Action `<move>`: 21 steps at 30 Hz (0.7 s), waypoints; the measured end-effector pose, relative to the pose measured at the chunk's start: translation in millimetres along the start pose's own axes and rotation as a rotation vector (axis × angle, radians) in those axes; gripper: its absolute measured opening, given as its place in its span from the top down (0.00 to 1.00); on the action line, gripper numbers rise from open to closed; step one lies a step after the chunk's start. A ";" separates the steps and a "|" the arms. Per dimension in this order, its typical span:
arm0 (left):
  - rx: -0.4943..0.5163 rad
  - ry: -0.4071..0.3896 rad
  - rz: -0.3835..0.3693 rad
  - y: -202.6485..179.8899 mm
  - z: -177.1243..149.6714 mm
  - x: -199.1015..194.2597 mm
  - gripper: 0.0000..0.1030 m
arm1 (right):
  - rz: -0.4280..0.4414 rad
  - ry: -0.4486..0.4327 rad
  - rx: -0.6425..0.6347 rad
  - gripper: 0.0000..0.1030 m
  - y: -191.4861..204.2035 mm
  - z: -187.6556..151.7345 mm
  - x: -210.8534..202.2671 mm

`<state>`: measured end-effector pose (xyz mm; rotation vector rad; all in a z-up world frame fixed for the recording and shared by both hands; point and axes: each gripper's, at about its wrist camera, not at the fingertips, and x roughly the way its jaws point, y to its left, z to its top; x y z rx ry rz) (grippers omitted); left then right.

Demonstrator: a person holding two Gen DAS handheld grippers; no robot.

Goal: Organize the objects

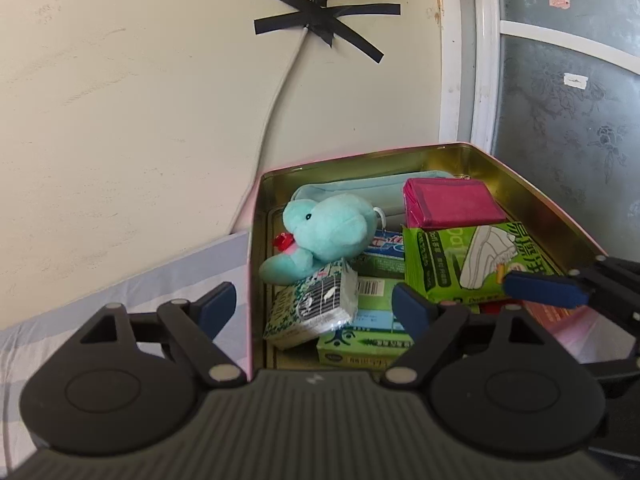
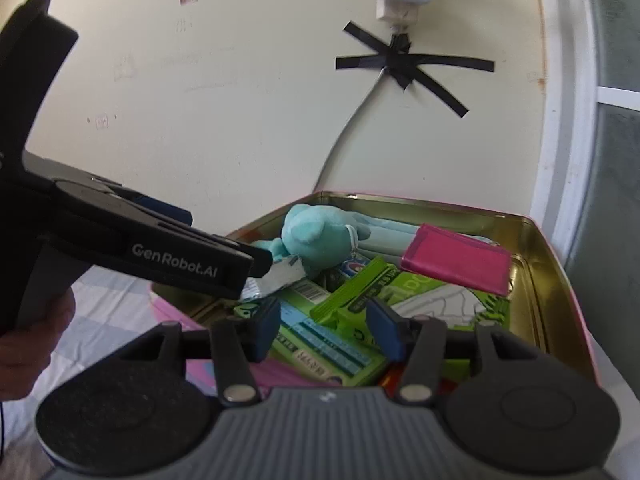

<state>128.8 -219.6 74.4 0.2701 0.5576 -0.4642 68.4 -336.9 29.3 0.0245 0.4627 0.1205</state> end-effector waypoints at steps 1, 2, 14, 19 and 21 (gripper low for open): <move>0.000 0.000 0.006 0.5 -1.7 -4.5 0.16 | 0.000 -0.014 0.015 0.49 0.4 -2.5 -8.7; 0.001 -0.001 0.014 -0.6 -3.7 -9.2 0.16 | 0.001 -0.029 0.033 0.49 0.5 -4.9 -17.3; 0.003 -0.012 0.026 -11.4 -34.0 -55.9 0.11 | -0.025 -0.134 0.222 0.40 -3.8 -34.8 -90.9; -0.001 -0.016 0.023 -15.5 -46.7 -71.8 0.06 | -0.009 -0.128 0.272 0.37 -4.4 -43.4 -102.8; -0.005 -0.016 0.025 -16.4 -51.3 -77.9 0.05 | -0.002 -0.121 0.286 0.37 -2.8 -46.9 -105.6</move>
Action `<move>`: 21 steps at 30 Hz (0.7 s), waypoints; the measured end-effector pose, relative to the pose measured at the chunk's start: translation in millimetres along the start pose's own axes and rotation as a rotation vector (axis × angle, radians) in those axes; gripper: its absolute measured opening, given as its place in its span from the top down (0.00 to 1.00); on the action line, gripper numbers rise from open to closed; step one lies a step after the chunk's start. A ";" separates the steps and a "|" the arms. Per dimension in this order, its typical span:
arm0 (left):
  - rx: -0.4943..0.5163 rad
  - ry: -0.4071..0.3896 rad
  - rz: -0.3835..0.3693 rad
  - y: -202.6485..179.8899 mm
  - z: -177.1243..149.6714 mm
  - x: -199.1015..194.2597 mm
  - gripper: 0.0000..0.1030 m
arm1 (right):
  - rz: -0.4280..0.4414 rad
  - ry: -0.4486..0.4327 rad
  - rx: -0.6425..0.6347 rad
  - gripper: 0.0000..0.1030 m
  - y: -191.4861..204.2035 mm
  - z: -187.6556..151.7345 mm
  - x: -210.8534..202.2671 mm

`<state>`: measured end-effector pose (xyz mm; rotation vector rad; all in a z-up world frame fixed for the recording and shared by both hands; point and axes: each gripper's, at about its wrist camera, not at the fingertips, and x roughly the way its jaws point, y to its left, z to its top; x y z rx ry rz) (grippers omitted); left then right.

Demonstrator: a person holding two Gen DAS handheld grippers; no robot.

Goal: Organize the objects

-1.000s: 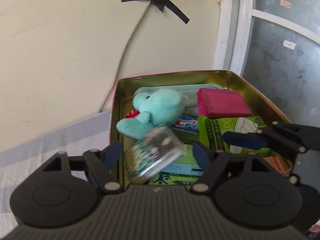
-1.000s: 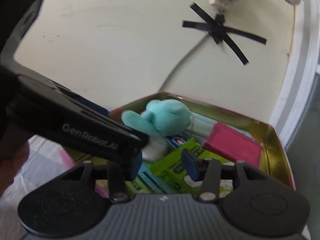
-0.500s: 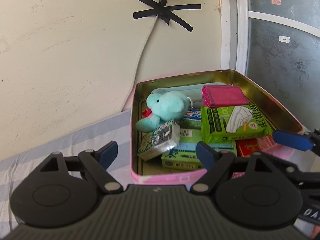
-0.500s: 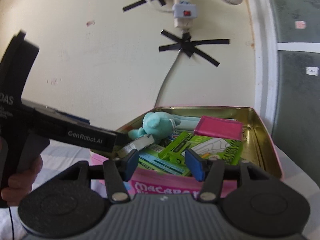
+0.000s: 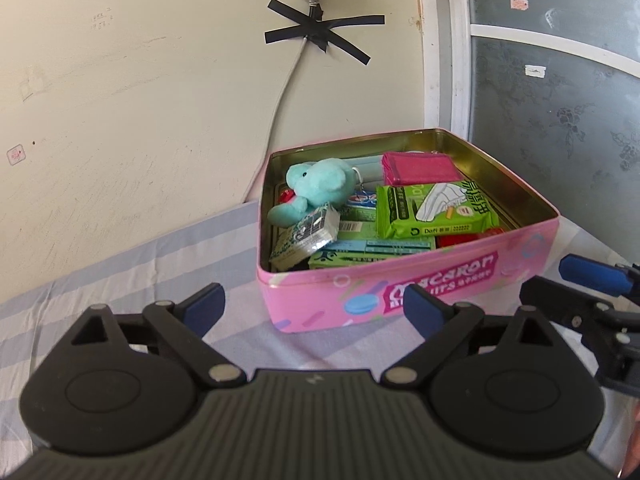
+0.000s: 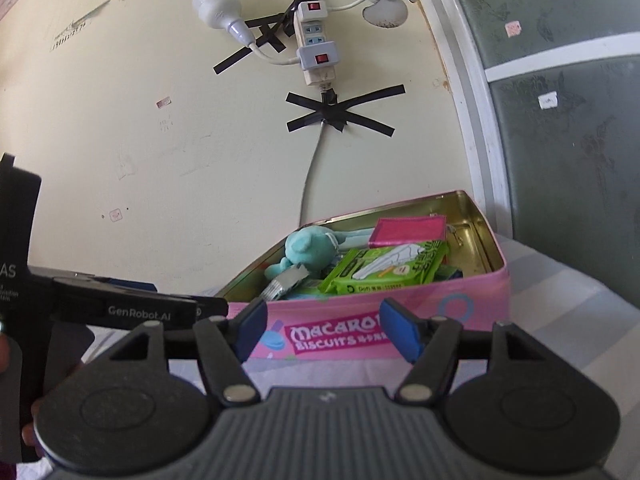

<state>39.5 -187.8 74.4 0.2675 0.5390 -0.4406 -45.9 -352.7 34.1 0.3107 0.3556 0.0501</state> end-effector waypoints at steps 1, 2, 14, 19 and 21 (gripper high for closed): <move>-0.004 0.000 0.001 0.1 -1.6 -2.5 0.05 | 0.001 0.002 0.004 0.37 0.7 -1.8 -2.1; -0.009 0.000 0.001 0.4 -3.6 -5.3 0.04 | 0.002 0.004 0.009 0.37 1.3 -3.1 -3.5; -0.048 0.013 -0.009 7.6 -31.2 -31.4 0.00 | 0.037 0.013 0.084 0.21 12.5 -14.7 -23.1; -0.068 0.042 -0.011 15.9 -39.4 -33.1 0.00 | 0.029 0.002 0.090 0.16 17.0 -16.7 -28.3; -0.068 0.058 -0.010 18.2 -43.4 -33.6 0.00 | 0.027 -0.002 0.091 0.14 19.8 -17.6 -29.7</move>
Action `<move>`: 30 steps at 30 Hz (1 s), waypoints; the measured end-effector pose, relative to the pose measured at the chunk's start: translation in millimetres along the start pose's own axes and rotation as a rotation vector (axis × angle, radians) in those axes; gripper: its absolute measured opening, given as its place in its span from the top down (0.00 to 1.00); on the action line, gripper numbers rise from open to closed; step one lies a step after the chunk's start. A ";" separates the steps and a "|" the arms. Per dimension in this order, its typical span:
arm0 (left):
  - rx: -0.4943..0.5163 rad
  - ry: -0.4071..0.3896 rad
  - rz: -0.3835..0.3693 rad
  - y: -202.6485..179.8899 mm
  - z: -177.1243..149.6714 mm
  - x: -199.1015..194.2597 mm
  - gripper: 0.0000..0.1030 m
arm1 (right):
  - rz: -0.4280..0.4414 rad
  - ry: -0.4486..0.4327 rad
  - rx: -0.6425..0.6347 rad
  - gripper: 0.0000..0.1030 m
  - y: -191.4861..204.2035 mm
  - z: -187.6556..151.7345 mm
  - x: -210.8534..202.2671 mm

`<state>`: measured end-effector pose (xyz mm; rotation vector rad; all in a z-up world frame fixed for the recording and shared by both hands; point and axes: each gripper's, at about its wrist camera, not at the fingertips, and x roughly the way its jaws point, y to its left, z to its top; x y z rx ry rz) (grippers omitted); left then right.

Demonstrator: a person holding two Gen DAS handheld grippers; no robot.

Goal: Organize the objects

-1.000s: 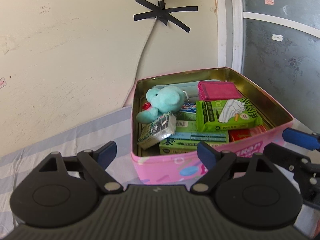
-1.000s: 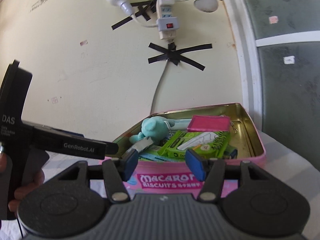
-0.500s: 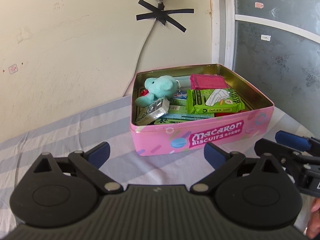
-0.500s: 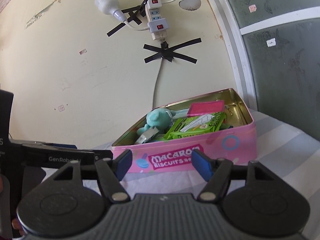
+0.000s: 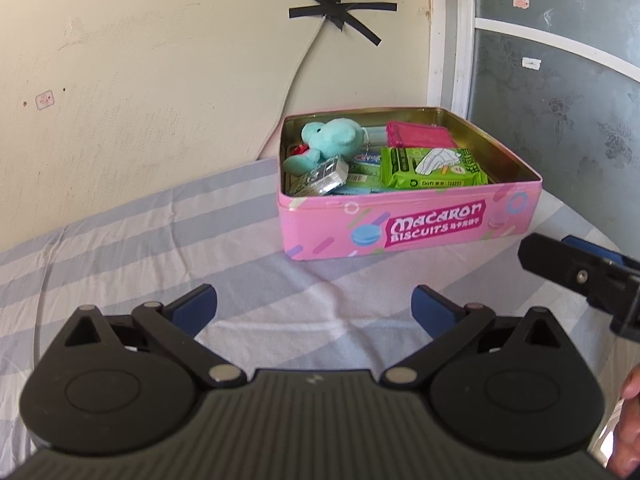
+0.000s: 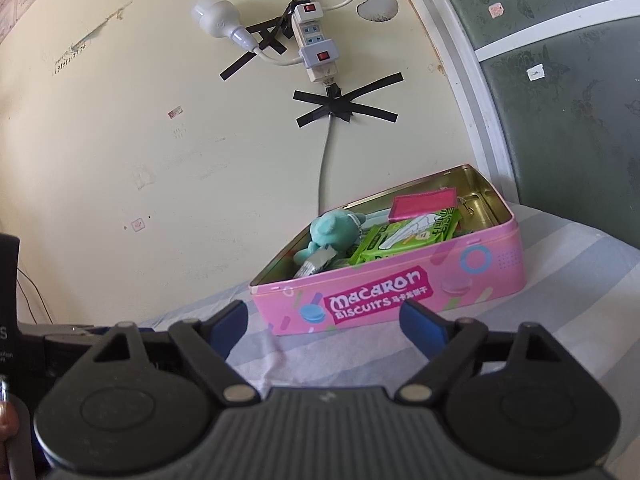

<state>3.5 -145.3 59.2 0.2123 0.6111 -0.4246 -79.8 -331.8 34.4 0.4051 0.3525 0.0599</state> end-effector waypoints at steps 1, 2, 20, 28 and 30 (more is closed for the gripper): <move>-0.001 0.007 0.001 1.0 -1.7 0.2 0.00 | 0.001 0.000 -0.002 0.14 1.0 -0.6 -0.3; -0.002 0.012 0.001 2.1 -3.8 0.1 0.00 | 0.002 0.001 -0.004 0.14 2.0 -1.2 -0.5; 0.020 -0.049 0.084 9.5 -12.9 -9.4 0.00 | -0.005 -0.006 -0.013 0.10 13.6 -1.2 4.3; 0.018 -0.062 0.113 12.5 -9.8 -13.2 0.00 | 0.007 -0.026 -0.005 0.10 15.6 3.0 3.2; 0.023 -0.058 0.131 12.0 -9.2 -12.9 0.00 | 0.012 -0.030 -0.005 0.09 16.5 3.6 3.1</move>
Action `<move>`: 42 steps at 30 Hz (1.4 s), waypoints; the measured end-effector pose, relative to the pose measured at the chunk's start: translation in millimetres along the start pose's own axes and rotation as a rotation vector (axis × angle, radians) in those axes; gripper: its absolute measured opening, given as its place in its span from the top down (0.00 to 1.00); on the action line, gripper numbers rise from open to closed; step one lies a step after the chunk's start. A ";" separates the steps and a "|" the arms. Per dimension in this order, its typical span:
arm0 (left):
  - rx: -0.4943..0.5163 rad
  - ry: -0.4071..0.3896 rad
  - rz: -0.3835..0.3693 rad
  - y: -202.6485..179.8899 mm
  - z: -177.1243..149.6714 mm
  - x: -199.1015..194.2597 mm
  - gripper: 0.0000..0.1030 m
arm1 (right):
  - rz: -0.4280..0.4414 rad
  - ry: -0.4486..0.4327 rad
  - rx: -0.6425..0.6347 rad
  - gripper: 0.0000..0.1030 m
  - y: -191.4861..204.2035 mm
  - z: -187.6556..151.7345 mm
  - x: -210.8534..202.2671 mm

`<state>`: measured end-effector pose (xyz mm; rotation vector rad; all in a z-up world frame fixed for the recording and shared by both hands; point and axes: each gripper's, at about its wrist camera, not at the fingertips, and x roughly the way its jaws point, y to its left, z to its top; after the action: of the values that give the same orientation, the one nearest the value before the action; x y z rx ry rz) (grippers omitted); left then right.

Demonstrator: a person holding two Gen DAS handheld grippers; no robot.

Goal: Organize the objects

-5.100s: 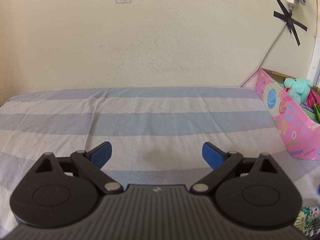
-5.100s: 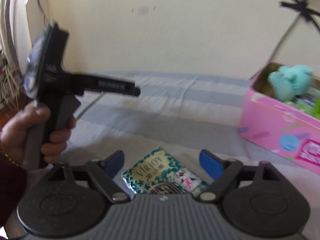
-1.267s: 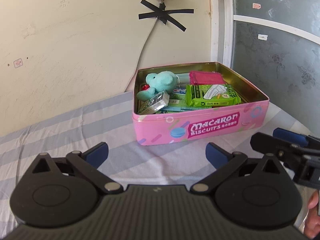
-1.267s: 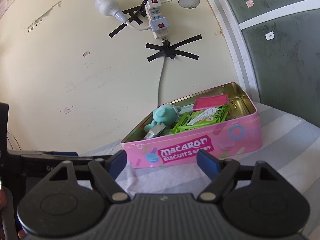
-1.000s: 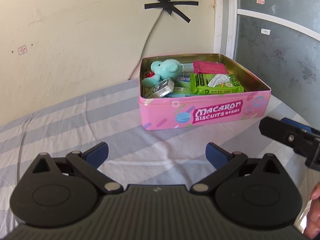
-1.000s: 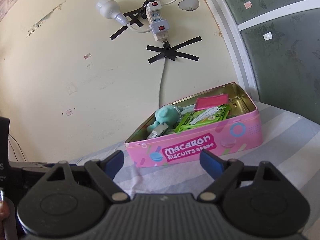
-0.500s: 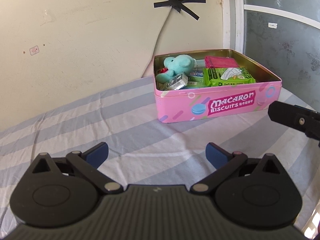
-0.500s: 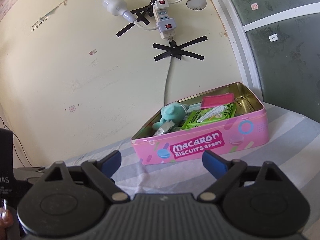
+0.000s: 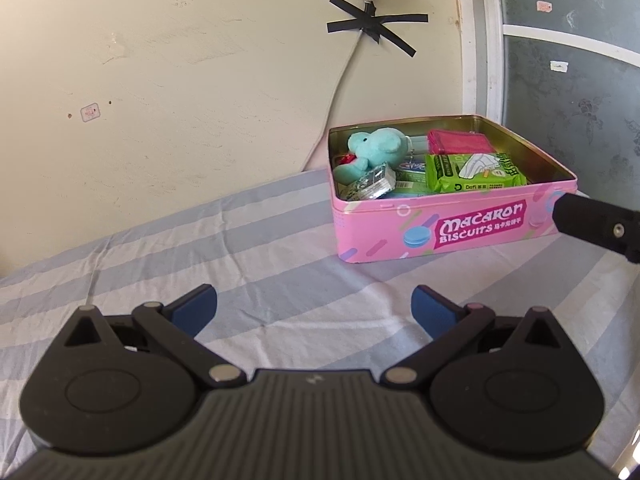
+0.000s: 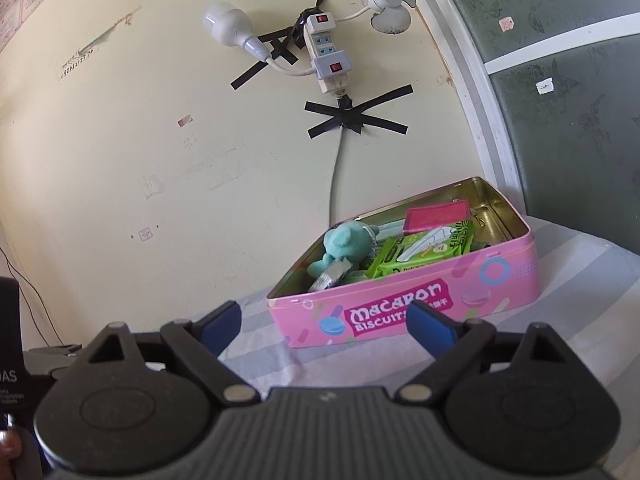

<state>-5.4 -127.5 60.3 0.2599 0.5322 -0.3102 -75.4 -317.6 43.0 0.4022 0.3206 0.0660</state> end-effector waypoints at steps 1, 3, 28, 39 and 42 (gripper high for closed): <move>0.006 0.000 0.012 -0.6 0.1 0.1 0.00 | 0.001 -0.001 -0.001 0.09 0.2 0.1 0.0; 0.018 -0.003 0.037 -1.4 -0.1 -0.1 0.00 | 0.000 -0.002 0.000 0.09 0.1 -0.1 0.5; 0.032 0.039 0.047 -5.6 -3.3 8.5 0.00 | -0.019 0.013 0.032 0.08 -12.2 -0.5 6.5; 0.038 0.058 0.036 -10.4 -2.8 14.0 0.00 | -0.028 0.017 0.047 0.08 -16.1 -1.8 7.5; 0.040 0.061 0.035 -11.5 -2.6 14.9 0.00 | -0.030 0.018 0.049 0.08 -16.2 -2.1 7.9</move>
<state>1.5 -140.5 48.4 0.3176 0.5811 -0.2802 -68.6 -330.7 32.4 0.4459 0.3462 0.0328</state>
